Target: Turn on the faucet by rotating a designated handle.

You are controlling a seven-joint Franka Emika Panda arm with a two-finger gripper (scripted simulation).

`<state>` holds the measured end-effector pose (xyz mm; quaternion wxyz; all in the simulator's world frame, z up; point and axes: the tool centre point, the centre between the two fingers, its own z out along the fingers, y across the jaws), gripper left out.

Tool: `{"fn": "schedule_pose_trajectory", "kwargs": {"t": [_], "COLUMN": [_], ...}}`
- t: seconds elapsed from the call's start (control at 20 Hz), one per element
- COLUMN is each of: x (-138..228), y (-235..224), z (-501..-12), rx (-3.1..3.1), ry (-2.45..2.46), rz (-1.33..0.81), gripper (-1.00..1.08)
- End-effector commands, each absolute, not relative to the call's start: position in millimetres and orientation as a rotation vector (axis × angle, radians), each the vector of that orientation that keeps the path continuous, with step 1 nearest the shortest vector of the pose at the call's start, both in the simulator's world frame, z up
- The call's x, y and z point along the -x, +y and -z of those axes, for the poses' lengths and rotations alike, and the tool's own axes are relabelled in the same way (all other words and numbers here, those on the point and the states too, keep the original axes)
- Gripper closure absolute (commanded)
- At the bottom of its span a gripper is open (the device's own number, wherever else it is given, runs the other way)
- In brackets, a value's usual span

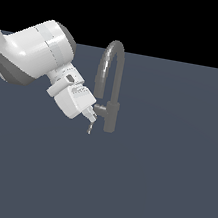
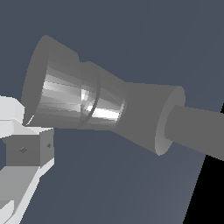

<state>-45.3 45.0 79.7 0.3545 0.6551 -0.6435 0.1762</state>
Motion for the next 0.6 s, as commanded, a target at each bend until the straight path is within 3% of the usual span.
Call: {"fn": "schedule_pose_trajectory", "kwargs": {"t": [0.0,0.55], "x": [41,27], "y": [46,45], "z": [-63,-28], "rx": [-1.644,-1.603], "ry": [-1.74,-1.763], "rz": [-0.475,-0.49], "gripper": [1.08,1.08]}}
